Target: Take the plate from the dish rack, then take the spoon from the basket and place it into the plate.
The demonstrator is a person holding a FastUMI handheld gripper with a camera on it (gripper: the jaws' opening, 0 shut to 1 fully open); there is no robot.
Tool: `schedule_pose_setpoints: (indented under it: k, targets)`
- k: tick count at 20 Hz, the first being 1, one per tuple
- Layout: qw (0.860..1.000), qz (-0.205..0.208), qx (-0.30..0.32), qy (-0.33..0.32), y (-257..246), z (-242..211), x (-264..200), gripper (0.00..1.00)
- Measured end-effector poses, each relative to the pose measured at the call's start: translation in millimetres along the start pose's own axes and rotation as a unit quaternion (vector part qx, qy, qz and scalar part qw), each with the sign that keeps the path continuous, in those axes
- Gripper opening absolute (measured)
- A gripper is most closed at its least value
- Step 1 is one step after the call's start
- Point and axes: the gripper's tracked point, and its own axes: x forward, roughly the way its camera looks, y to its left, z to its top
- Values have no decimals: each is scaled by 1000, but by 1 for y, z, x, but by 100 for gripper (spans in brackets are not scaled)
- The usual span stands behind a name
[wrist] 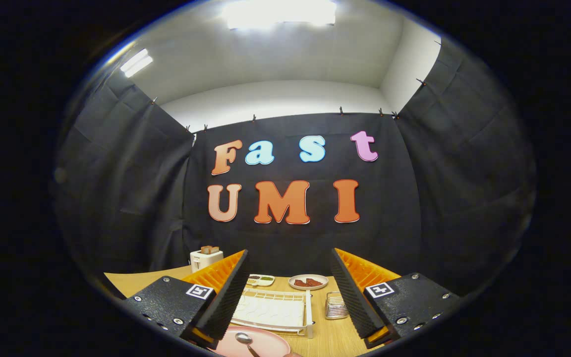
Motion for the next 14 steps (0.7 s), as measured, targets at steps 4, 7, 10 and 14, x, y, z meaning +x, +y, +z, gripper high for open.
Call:
schedule_pose_setpoints:
  k: [4,7,10,14]
  targets:
    - [1000,5,-7,6,9,-5,-1,96]
    - [1000,3,-3,13,9,-9,1,96]
    - [1000,-1,-1,15,8,-14,4,96]
    - [1000,0,-6,26,13,-23,7,96]
